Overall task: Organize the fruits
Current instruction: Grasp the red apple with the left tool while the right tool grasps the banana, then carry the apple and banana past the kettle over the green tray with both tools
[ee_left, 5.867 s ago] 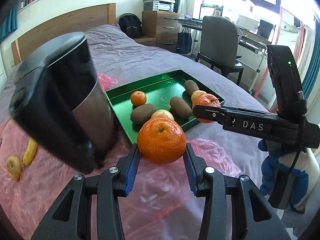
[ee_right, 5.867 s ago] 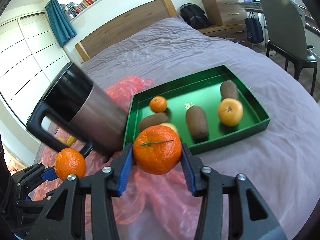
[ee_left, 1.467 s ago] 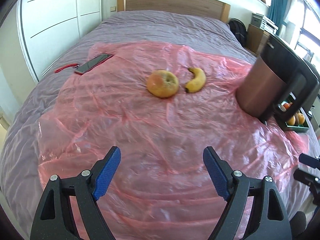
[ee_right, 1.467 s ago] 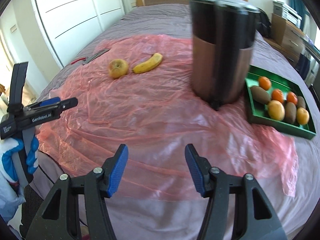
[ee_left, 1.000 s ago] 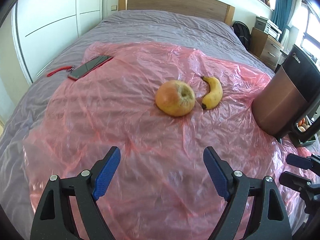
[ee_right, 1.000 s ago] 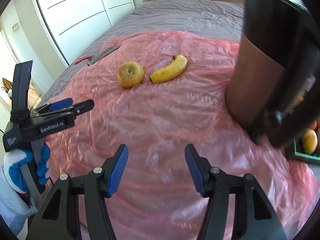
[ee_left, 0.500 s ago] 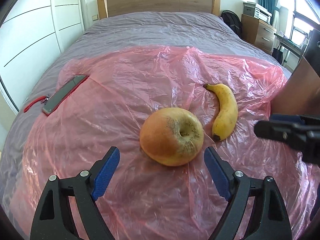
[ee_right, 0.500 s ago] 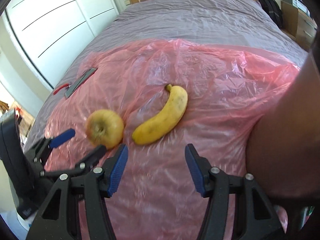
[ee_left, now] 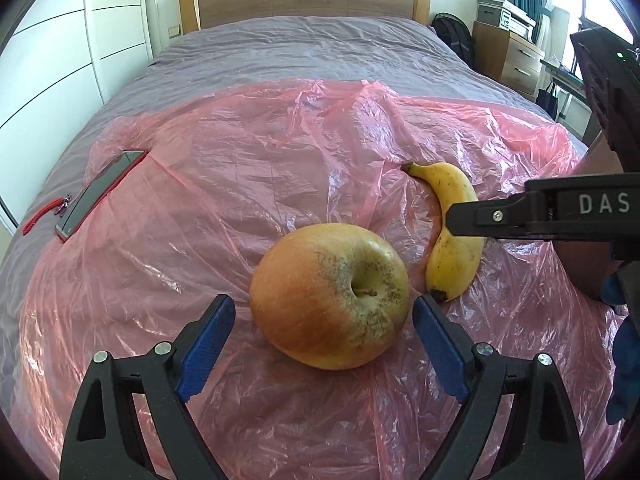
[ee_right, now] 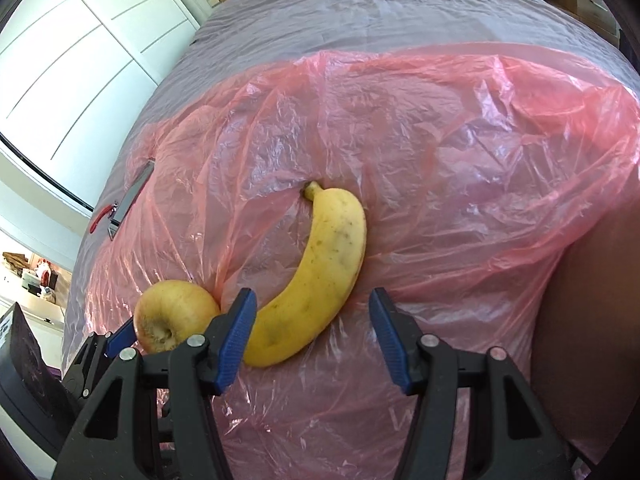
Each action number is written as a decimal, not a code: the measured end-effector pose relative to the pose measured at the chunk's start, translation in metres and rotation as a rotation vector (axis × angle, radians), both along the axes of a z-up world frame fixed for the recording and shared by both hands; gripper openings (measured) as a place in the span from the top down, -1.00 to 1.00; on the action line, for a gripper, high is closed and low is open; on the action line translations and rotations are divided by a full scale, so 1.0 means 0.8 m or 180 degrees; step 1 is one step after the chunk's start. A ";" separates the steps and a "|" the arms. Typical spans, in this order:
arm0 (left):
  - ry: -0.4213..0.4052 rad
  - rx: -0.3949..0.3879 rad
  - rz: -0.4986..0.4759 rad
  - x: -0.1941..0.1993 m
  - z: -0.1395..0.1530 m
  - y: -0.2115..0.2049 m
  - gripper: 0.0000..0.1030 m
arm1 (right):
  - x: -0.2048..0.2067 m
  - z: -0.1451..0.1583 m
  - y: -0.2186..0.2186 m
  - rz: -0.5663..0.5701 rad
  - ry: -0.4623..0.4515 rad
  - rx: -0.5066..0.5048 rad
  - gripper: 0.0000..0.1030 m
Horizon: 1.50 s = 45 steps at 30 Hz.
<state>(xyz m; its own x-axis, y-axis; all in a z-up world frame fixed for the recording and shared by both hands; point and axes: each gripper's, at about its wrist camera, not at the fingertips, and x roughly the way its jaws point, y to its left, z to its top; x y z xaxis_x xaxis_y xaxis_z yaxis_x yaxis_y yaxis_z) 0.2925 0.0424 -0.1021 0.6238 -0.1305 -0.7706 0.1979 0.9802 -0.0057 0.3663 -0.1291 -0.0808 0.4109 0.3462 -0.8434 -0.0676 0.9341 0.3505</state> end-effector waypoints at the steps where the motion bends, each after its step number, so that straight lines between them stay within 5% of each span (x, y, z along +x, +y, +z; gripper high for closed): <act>1: 0.0003 0.0010 -0.0006 0.002 0.000 -0.001 -0.69 | 0.003 -0.002 0.002 -0.0002 0.0029 -0.0014 -0.27; 14: 0.0007 0.0157 -0.0154 0.009 -0.014 -0.013 -0.41 | 0.026 -0.025 0.026 0.0026 0.0197 -0.0247 0.14; 21: -0.0054 0.0073 -0.0104 0.002 -0.006 -0.006 -0.40 | 0.024 -0.016 0.025 0.0044 0.0121 -0.0268 0.75; 45: -0.0174 -0.0261 0.0183 -0.063 0.065 0.035 -0.40 | -0.072 0.085 0.033 0.0266 -0.0377 -0.0358 0.90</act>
